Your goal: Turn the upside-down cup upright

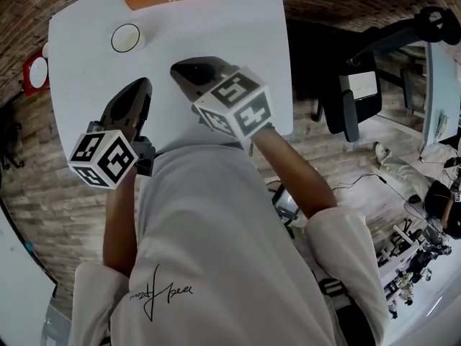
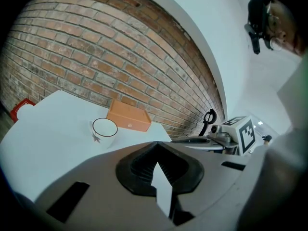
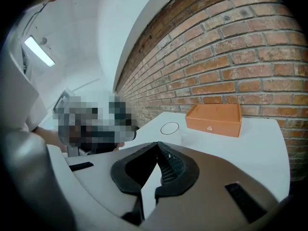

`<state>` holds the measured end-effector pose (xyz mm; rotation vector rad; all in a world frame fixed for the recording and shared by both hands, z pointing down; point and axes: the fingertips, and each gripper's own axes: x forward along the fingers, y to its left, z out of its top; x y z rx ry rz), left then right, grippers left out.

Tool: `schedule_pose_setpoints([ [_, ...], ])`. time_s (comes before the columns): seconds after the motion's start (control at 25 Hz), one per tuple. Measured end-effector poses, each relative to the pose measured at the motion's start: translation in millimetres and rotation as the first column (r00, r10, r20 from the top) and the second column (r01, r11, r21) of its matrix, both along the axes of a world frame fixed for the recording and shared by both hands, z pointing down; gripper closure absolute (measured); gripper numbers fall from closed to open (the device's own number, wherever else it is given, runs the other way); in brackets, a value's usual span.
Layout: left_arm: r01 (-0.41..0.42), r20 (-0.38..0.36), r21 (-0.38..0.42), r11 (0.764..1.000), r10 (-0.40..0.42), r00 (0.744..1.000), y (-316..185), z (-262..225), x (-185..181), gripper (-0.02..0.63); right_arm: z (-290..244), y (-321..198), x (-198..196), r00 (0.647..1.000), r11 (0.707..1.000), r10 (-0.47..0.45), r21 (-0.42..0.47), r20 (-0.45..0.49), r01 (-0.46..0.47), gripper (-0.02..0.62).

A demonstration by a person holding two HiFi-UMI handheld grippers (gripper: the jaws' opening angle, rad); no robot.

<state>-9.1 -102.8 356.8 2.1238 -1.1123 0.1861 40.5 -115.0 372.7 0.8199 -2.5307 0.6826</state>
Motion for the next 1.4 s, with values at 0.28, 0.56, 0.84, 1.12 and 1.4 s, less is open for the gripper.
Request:
schedule_pose_setpoints([
  [0.28, 0.005, -0.012, 0.032, 0.999, -0.005, 1.0, 15.1, -12.6, -2.9, 0.597, -10.0, 20.4, 1.1, 1.0, 1.0, -0.001, 0.015, 0.022, 0.001, 0.575],
  [0.56, 0.02, -0.034, 0.072, 0.997, -0.017, 0.999, 32.2, -26.6, -2.7, 0.597, -18.6, 43.5, 6.4, 0.999, 1.0, -0.002, 0.031, 0.039, 0.0, 0.575],
  [0.84, 0.022, -0.034, 0.086, 0.996, -0.02, 0.999, 44.3, -33.0, -5.9, 0.597, -33.5, 57.9, 6.8, 0.998, 0.998, 0.016, 0.063, 0.066, -0.02, 0.575],
  [1.12, 0.036, -0.016, 0.104, 0.994, -0.034, 0.999, 52.7, -39.2, -15.7, 0.595, -38.8, 66.5, 15.7, 0.996, 0.997, 0.044, 0.058, 0.074, -0.048, 0.575],
  [1.4, 0.045, -0.014, 0.11, 0.993, -0.044, 0.999, 62.3, -40.0, -22.1, 0.595, -49.8, 79.6, 20.5, 0.993, 0.996, 0.053, 0.067, 0.106, -0.061, 0.575],
])
